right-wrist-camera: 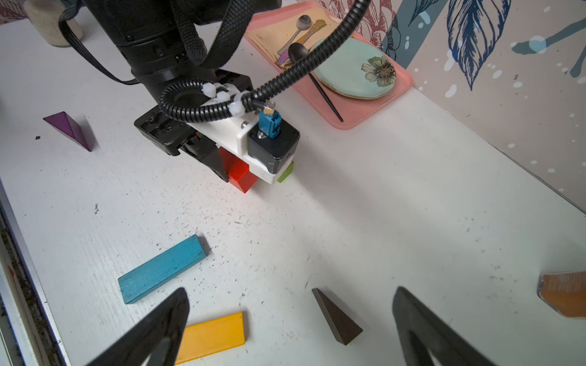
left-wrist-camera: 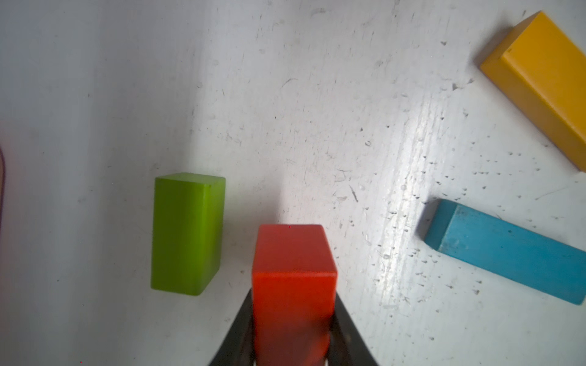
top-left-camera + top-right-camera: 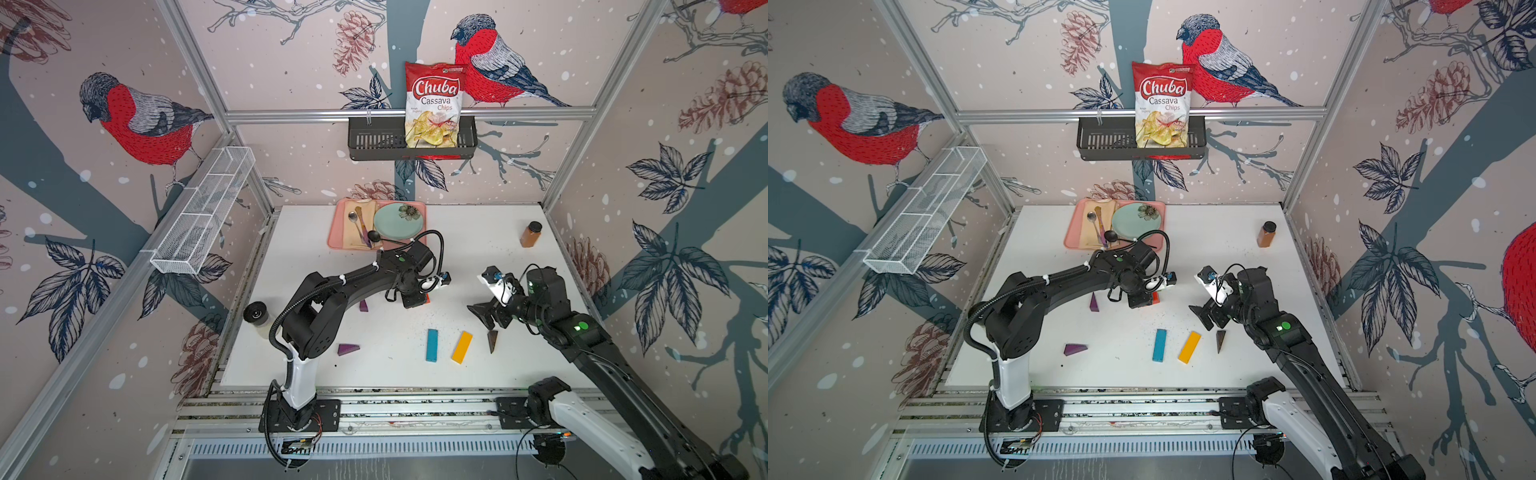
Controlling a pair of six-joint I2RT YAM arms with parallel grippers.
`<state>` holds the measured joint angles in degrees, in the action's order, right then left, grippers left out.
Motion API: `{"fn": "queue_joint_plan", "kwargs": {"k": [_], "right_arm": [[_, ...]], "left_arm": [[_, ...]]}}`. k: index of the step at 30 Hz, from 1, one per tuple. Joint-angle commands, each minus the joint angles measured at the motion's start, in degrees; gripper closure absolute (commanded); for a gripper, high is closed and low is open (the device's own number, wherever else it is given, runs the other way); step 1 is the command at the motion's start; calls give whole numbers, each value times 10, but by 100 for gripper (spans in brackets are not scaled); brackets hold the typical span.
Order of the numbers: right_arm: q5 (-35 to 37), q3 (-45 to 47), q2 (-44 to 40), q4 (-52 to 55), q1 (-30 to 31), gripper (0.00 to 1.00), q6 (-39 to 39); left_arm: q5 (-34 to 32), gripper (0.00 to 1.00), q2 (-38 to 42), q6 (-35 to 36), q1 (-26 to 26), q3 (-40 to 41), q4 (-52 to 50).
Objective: Assemble a small pinwheel with building blocks
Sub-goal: Assemble the building block at the center of the board.
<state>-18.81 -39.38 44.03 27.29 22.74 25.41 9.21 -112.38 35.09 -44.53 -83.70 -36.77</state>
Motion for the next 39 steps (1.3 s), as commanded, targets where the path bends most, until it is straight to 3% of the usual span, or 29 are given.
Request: {"fn": "queue_joint_plan", "kwargs": {"k": [1, 11, 24, 39], "right_arm": [[-13, 6, -8, 4, -2, 1, 5], [-29, -2, 6, 11, -5, 0, 16], [-40, -5, 24, 5, -12, 1, 28], [-44, -2, 27, 3, -17, 1, 34]], "left_arm": [[-11, 82, -11, 28, -6, -11, -17], [-50, 82, -41, 40, -10, -29, -14], [-55, 79, -54, 43, -11, -43, 3], [-55, 68, -57, 36, -13, -45, 10]]}}
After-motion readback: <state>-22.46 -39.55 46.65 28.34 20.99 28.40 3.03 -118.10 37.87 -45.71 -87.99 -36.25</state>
